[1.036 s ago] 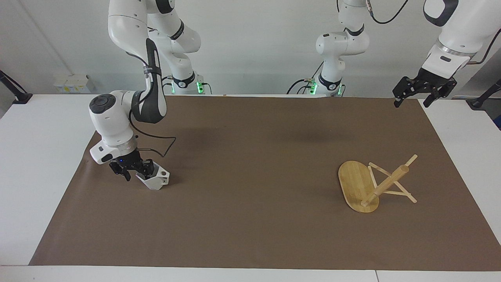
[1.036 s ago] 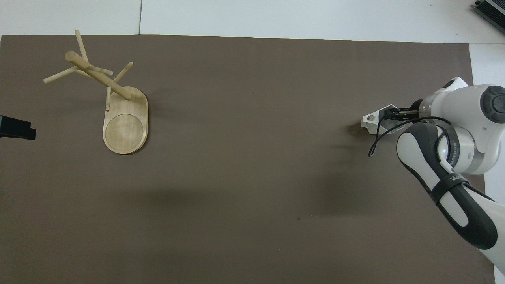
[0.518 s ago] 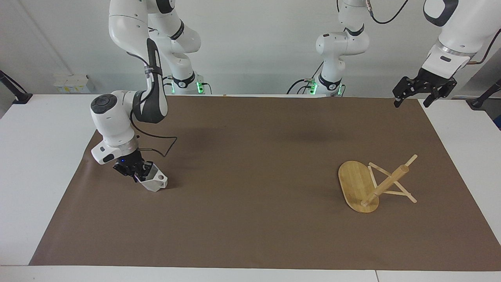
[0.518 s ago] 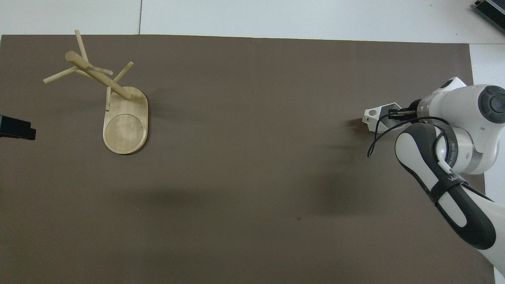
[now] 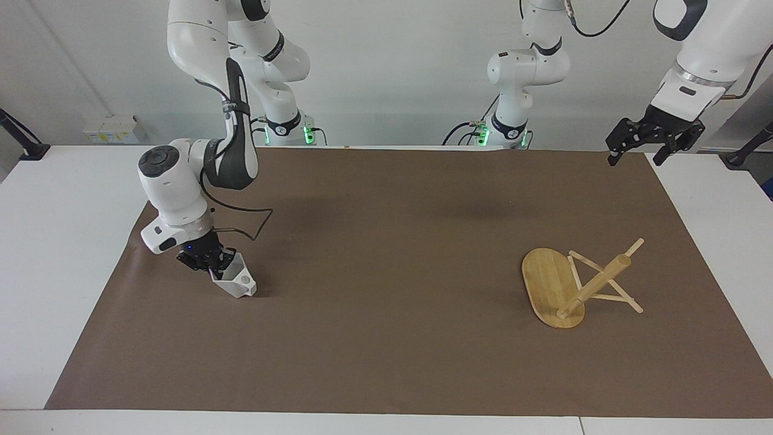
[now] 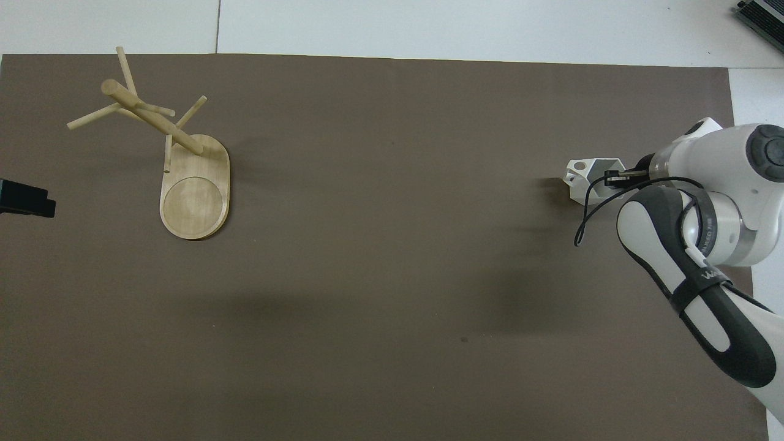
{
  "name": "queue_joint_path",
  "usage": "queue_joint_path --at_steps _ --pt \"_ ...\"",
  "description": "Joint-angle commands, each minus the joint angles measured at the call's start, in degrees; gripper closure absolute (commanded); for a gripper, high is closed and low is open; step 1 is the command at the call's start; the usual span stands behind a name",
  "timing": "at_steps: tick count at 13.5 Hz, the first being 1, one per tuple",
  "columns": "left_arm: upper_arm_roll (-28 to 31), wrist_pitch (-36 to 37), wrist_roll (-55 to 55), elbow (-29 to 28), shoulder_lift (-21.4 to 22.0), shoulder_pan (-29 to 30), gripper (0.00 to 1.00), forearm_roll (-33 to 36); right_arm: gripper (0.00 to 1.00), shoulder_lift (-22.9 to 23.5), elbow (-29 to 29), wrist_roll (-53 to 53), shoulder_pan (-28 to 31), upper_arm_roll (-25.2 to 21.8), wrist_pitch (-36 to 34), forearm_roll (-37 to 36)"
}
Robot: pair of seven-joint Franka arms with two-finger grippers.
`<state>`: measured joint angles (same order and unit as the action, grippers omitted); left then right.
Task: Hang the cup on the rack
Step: 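Close the right gripper on the white cup's rim and lift it, then carry the cup with the right gripper toward the wooden mug tree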
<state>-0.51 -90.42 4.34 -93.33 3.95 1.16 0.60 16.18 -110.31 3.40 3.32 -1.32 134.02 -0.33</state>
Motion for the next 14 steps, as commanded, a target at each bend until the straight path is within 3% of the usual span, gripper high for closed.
queue_joint_path --at_steps 1,6,10,14 --pt "0.0 -0.1 0.4 -1.1 1.0 0.5 0.00 -0.3 1.00 -0.8 4.6 0.3 0.3 0.4 -6.6 -0.1" --pt "-0.1 0.3 0.4 -1.1 1.0 0.5 0.00 -0.2 1.00 -3.1 13.7 0.7 0.3 3.5 -17.3 1.4" --pt "0.0 0.3 0.4 -1.1 1.0 0.5 0.00 -0.2 1.00 -6.5 18.4 3.0 0.3 8.6 -19.0 13.5" --pt "0.2 0.4 0.8 -1.1 1.0 0.6 0.00 -0.2 1.00 -6.7 22.1 6.6 0.3 15.3 -16.0 26.4"
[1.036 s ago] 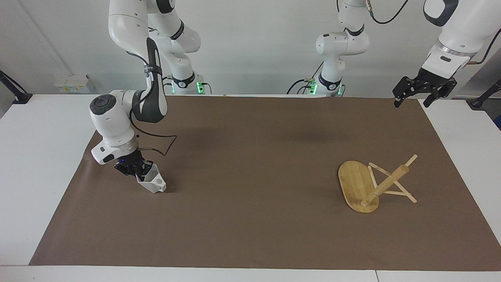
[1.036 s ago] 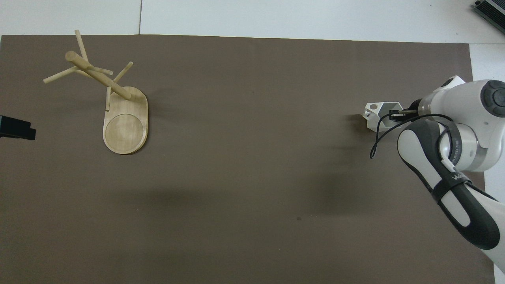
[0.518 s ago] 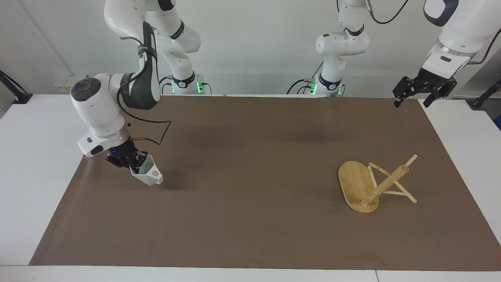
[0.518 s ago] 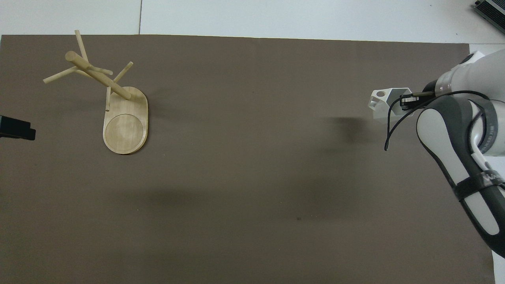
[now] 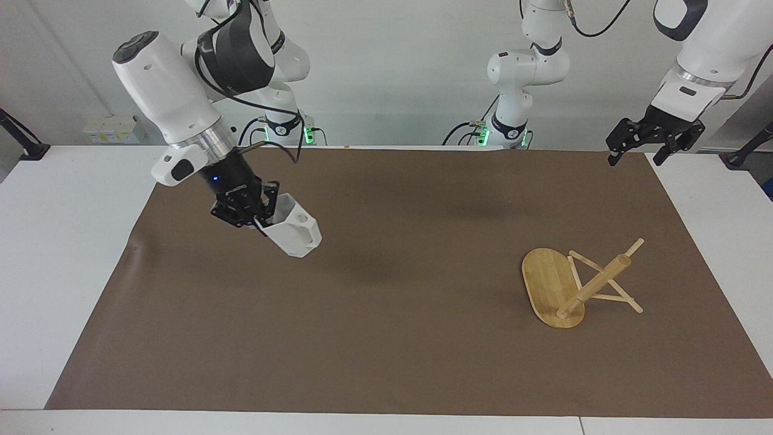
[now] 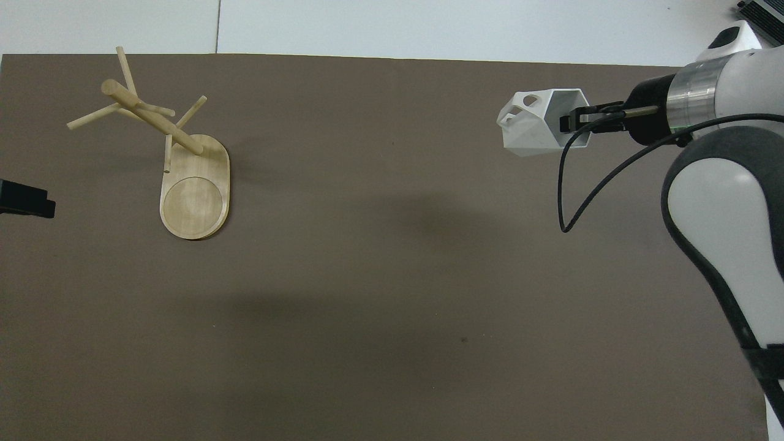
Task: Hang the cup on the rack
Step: 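Carry the cup with the right gripper toward the wooden mug tree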
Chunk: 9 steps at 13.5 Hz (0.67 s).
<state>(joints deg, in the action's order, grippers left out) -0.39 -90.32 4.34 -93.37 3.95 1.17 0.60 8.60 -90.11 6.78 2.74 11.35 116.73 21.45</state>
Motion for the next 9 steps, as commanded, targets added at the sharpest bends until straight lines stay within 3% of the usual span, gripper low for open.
queue_joint_path --at_steps 1,4,9 --pt "0.0 0.4 0.8 -1.1 1.0 0.6 0.00 -0.2 1.00 1.0 2.0 6.2 1.0 3.6 2.2 8.0" --pt "-0.2 -0.2 0.9 -1.0 1.0 0.5 0.00 -0.2 1.00 0.6 2.0 14.7 0.7 5.3 3.2 20.3" --pt "-0.3 -1.3 0.9 -2.9 1.7 0.0 0.00 -4.4 1.00 1.3 2.0 17.1 -0.1 12.3 7.4 21.9"
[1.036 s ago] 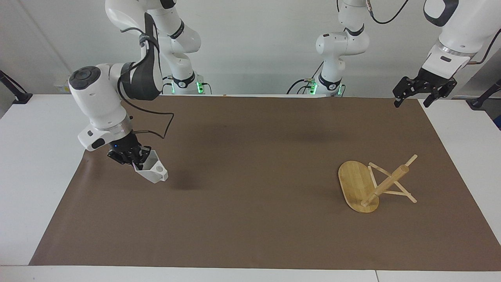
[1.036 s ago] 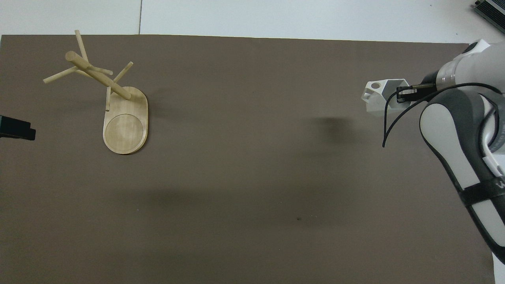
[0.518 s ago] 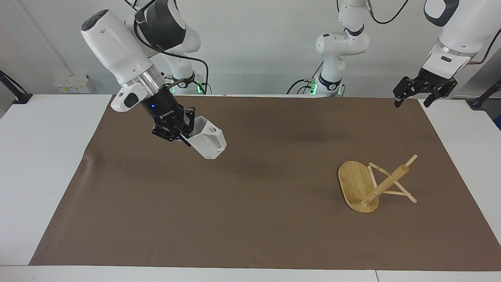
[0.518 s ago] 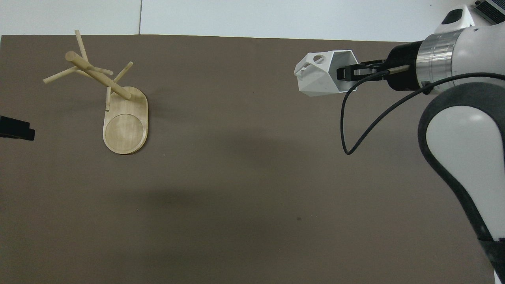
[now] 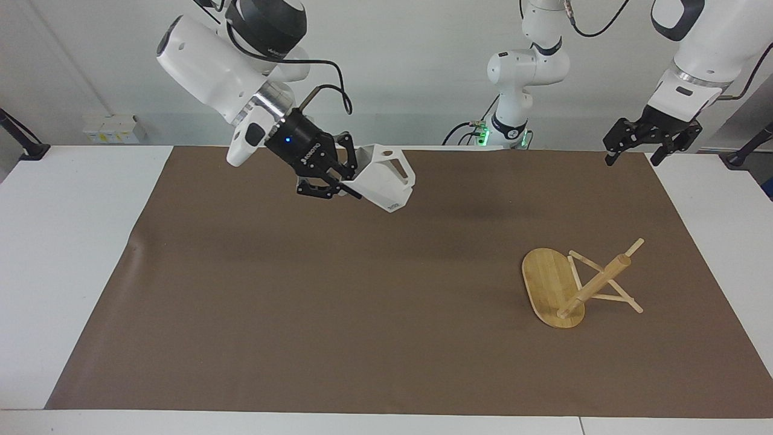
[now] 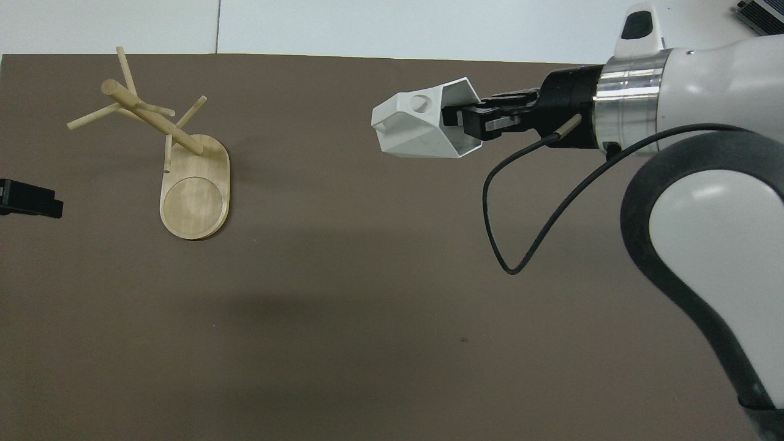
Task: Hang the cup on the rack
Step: 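Carry the cup with the right gripper toward the wooden mug tree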
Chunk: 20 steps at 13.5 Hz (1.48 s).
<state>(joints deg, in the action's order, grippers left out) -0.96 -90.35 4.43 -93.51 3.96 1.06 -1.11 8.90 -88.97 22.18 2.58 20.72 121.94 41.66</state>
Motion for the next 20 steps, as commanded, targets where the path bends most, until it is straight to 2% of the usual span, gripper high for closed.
queue_joint_path --at_steps 1,5,7,10,12,16,20 --pt "0.3 -2.5 0.9 -4.1 2.3 0.3 0.00 -4.4 1.00 1.4 0.8 1.7 -1.2 3.2 3.9 1.7" --pt "0.2 -8.0 11.1 -8.2 3.6 -0.3 0.00 -7.9 1.00 4.6 0.8 1.6 -7.4 3.2 11.9 5.2" --pt "0.1 -11.1 16.2 -11.2 5.1 -0.3 0.00 -9.6 1.00 6.3 1.0 1.6 -9.2 3.2 13.7 5.5" --pt "0.2 -14.9 30.2 -15.9 7.3 -0.1 0.00 -10.0 1.00 7.0 1.6 1.4 -11.3 3.2 14.4 9.0" --pt "0.6 -15.2 40.0 -18.6 9.0 0.6 0.00 -12.7 1.00 7.0 1.6 -0.8 -13.5 3.2 19.7 12.9" --pt "0.8 -16.1 53.5 -19.3 9.2 2.5 0.00 -18.5 1.00 7.5 1.6 -2.2 -14.9 3.2 21.3 13.1" --pt "0.7 -24.7 60.9 -20.0 8.8 1.3 0.00 -20.1 1.00 7.5 1.6 -2.4 -15.1 3.2 21.2 13.9"
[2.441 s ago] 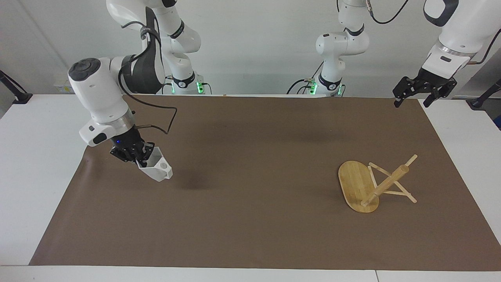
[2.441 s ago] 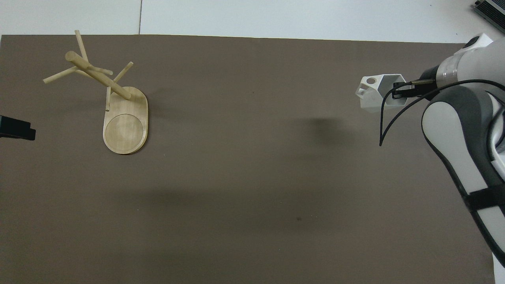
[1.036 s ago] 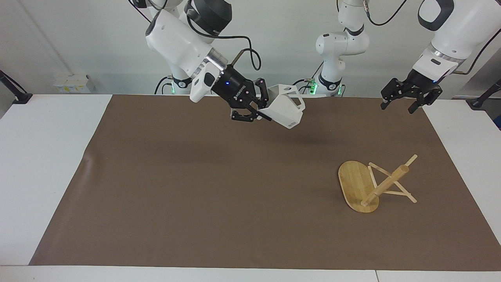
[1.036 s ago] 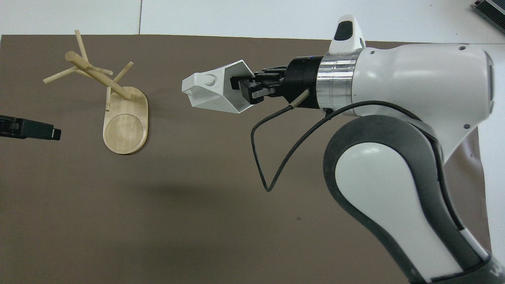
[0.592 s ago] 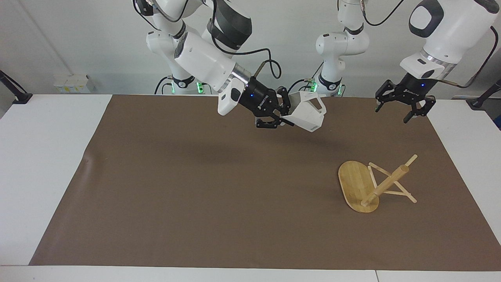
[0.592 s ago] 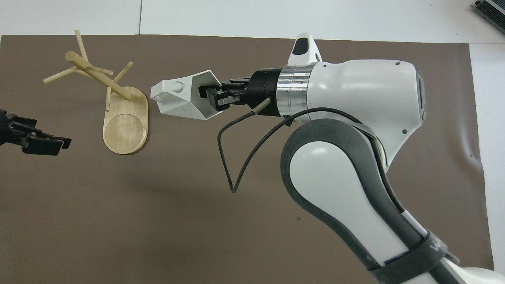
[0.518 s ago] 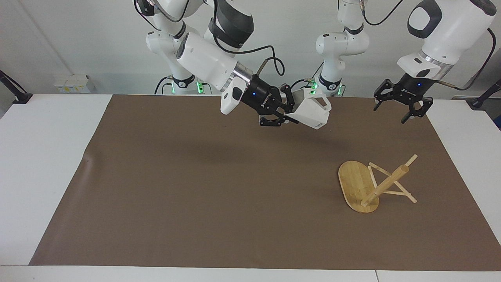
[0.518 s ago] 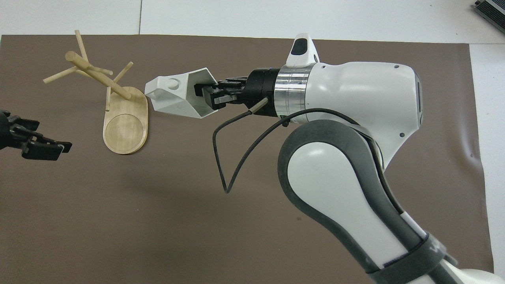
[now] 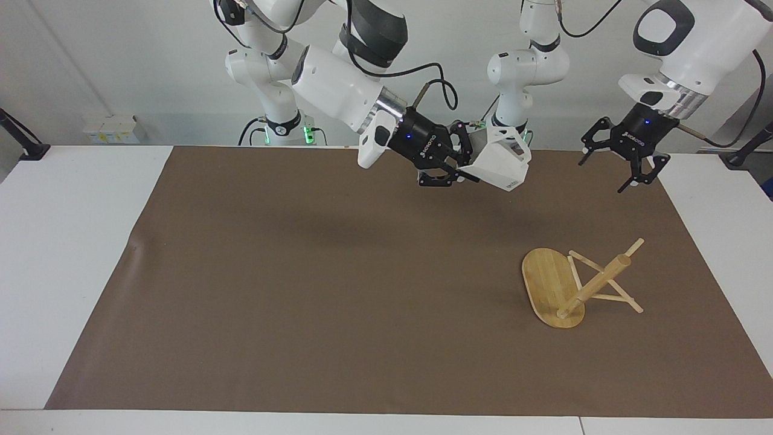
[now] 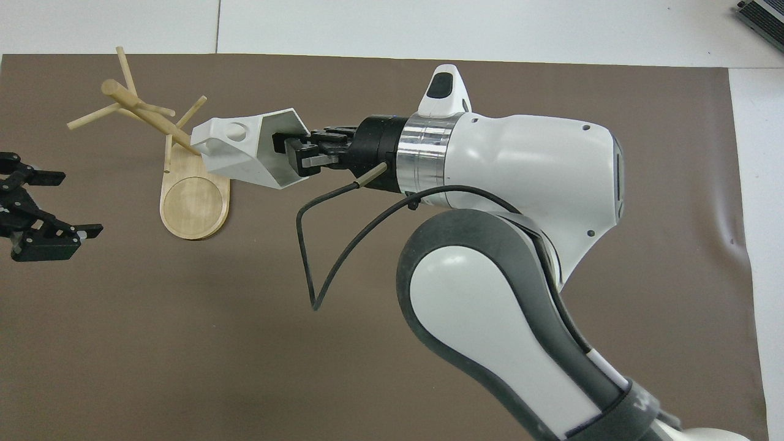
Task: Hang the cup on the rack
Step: 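Reach the left gripper to the cup held by the right gripper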
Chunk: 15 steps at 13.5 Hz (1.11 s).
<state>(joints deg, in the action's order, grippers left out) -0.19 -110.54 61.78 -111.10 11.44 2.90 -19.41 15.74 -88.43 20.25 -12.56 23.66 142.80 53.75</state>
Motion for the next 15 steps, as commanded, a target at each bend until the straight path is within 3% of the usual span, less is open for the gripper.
queue_joint_path --at_steps 1,4,7,10,13,15 --pt "-0.3 -7.0 3.9 -2.4 0.9 -1.1 0.00 -2.4 1.00 0.7 1.1 -0.8 0.0 0.3 0.4 1.8" --pt "-0.3 -16.7 3.8 -1.6 -4.3 -2.6 0.00 -6.7 1.00 0.7 1.1 -1.5 -0.7 0.3 0.5 1.7" --pt "-0.6 -20.8 3.8 -1.2 -5.4 -2.6 0.00 -14.7 1.00 0.6 1.1 -1.6 -0.9 0.3 0.5 1.7" --pt "-0.9 -18.8 4.6 -1.4 -4.9 -3.4 0.00 -18.6 1.00 0.6 1.1 -2.4 -0.9 0.3 0.5 1.6" --pt "-0.9 -15.9 14.6 -1.2 -4.7 -3.5 0.00 -25.7 1.00 0.5 1.0 -2.8 -0.9 0.3 0.4 1.0" --pt "-1.0 -10.8 18.8 -1.0 -4.5 -3.5 0.00 -26.1 1.00 0.5 0.8 -2.8 -1.0 0.3 0.3 0.8"
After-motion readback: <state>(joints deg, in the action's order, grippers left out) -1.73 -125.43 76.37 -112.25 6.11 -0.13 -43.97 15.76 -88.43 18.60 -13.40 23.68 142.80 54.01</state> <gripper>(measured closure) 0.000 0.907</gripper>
